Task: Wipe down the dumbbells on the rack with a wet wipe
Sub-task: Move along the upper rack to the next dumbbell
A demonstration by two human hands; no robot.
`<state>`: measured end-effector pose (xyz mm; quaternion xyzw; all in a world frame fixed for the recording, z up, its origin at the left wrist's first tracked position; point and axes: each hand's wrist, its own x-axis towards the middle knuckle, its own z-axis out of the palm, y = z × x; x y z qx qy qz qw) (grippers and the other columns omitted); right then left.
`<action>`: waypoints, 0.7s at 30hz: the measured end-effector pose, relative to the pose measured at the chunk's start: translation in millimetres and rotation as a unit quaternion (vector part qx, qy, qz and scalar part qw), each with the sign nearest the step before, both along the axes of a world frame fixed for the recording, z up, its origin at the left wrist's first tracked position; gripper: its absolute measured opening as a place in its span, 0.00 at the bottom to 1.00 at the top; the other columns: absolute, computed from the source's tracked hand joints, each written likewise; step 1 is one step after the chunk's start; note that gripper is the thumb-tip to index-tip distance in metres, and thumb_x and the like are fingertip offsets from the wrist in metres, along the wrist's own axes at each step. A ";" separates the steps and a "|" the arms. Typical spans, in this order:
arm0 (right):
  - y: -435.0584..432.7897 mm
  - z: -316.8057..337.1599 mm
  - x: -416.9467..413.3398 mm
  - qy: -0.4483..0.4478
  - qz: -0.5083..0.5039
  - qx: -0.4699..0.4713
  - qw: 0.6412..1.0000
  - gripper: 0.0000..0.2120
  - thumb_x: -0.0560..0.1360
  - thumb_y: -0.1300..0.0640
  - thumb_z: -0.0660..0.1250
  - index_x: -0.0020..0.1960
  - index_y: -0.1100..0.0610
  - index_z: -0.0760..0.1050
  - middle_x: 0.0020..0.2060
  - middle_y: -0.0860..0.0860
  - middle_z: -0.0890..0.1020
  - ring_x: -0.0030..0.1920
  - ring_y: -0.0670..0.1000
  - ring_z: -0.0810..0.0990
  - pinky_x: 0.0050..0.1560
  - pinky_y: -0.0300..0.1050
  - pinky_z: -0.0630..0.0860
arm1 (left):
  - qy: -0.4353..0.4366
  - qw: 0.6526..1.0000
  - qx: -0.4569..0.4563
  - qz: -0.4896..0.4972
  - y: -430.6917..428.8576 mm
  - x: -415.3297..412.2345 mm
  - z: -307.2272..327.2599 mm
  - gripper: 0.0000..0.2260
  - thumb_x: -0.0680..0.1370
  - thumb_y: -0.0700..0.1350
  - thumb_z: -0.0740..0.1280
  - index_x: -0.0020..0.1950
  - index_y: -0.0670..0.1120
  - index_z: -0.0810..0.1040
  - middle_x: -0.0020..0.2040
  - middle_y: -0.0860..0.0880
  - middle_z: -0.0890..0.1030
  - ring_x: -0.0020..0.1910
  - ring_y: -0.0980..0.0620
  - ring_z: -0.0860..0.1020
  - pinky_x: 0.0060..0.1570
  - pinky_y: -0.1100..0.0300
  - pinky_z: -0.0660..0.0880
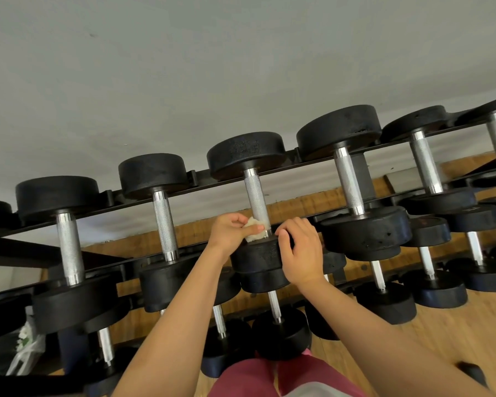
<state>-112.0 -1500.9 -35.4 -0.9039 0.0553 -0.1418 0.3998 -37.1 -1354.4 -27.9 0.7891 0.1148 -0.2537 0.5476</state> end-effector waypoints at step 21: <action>-0.1 -1.7 0.0 0.000 0.004 0.004 1.000 0.15 0.78 0.52 0.52 0.41 0.57 0.74 0.38 0.48 0.75 0.41 0.48 0.71 0.44 0.42 0.65 | -0.011 0.999 0.035 -0.039 4.9 1.6 -1.7 0.13 0.69 0.41 0.78 0.40 0.46 0.74 0.46 0.42 0.82 0.46 0.46 0.79 0.47 0.55 0.79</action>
